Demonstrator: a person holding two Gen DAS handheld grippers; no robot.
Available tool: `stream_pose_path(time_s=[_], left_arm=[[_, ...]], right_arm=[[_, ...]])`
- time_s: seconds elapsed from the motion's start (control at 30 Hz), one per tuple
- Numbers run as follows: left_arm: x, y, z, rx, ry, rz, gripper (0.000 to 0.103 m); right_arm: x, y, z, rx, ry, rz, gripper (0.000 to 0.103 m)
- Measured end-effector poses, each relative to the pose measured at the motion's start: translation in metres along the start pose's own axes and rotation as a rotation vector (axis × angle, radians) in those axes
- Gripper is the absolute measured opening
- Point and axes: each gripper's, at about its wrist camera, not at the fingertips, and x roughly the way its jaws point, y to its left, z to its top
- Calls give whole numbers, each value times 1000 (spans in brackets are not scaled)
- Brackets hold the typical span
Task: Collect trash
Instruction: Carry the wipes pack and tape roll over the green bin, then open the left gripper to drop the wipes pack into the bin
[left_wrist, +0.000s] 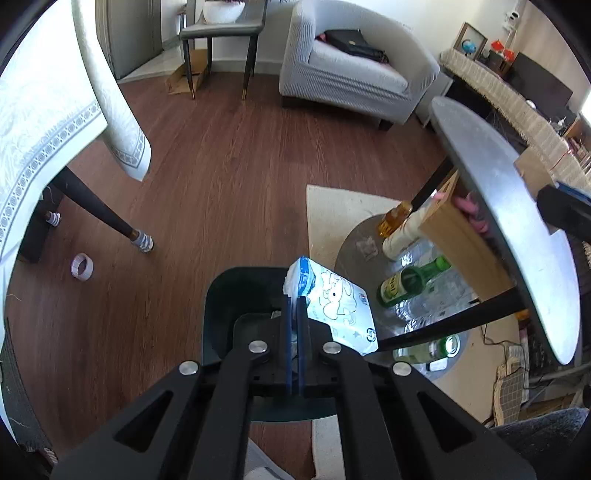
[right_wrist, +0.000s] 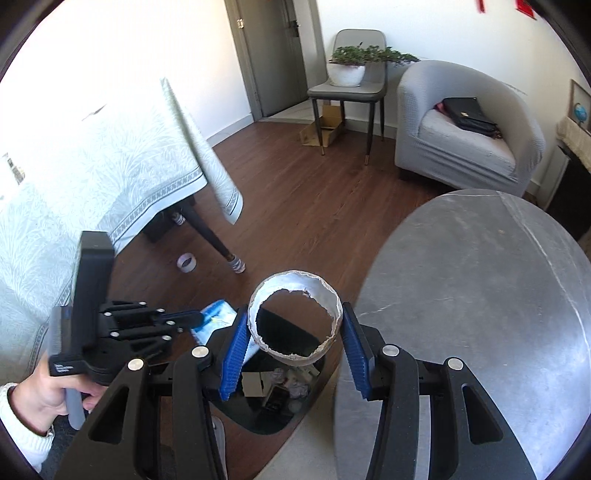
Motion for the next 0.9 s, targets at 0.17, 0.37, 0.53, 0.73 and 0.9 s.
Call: stream_pose_path(time_s=[0.17,0.37,0.53,0.73,0.9], left_arm=[[32,13,-12,-17,89,-7,3],[65,35,-34,-50,200,2,3],[78,40,-46,-49,247,18,4],[94,39,-59,-30,311,13,26],[84,46,-57,-42,291,22,30]], right_arm=[[25,12,-3,-18,47,-2,49],[48,24,-6,-40,92,-2,49],[67,30,-7,-41,132,6,49],[93,43,-11,-62,192,14,49],[106,47,-11,-69,229,14,49]])
